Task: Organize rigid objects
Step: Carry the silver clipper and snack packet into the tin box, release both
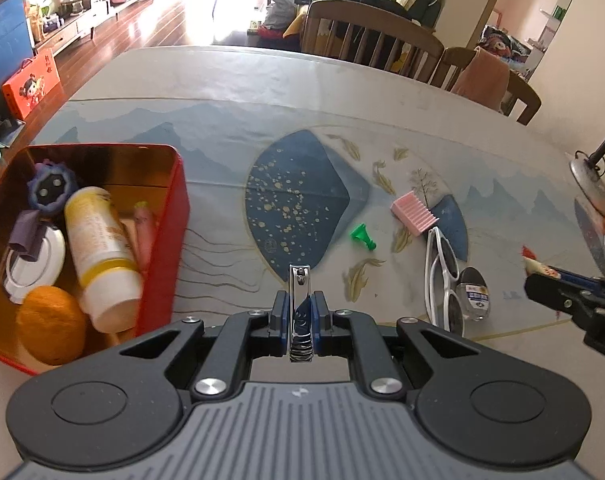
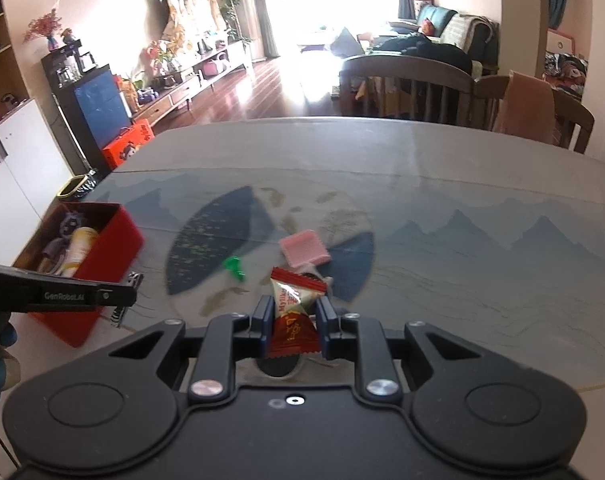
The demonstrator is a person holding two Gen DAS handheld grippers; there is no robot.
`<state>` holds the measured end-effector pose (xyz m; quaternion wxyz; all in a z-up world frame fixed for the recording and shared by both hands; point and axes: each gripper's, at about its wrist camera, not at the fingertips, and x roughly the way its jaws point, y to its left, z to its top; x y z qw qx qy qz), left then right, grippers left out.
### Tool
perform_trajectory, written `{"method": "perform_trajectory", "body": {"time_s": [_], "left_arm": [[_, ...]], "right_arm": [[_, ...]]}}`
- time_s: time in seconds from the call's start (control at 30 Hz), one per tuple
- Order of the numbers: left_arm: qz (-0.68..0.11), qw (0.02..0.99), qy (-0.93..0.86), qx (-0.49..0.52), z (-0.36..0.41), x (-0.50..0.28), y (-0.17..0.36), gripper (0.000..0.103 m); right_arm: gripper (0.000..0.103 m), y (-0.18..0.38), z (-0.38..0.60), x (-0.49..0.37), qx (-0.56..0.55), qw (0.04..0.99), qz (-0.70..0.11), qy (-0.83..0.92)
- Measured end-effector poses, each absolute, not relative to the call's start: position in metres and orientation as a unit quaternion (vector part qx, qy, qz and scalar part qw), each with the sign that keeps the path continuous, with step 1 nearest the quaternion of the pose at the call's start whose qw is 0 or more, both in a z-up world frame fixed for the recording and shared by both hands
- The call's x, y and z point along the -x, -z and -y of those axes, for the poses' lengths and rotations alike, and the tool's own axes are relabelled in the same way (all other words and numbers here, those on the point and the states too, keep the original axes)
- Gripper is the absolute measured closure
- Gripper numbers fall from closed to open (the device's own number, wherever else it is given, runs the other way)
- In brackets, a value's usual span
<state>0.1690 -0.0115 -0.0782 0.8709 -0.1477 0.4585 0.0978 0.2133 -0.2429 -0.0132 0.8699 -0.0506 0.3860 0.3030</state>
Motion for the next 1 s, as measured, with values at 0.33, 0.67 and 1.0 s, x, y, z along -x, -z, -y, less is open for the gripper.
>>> {"method": "perform_trajectory", "body": {"time_s": [0.33,0.67,1.0], "left_arm": [[-0.448,0.873,-0.104,0.161,-0.028,-0.141,0.060,0.092],[-0.433,0.878,-0.121,0.164,-0.092,-0.112,0.048,0.092],[-0.433,0.877,-0.135,0.161,-0.154,-0.093,0.048,0.092]], "right_arm": [[0.082,-0.007,0.193,-0.183,0.058,0.866,-0.368,-0.333],[0.082,-0.014,0.126,-0.158,0.070,0.855,-0.360,-0.366],[0.082,-0.012,0.051,-0.139,0.090,0.844,-0.357,-0.390]]}}
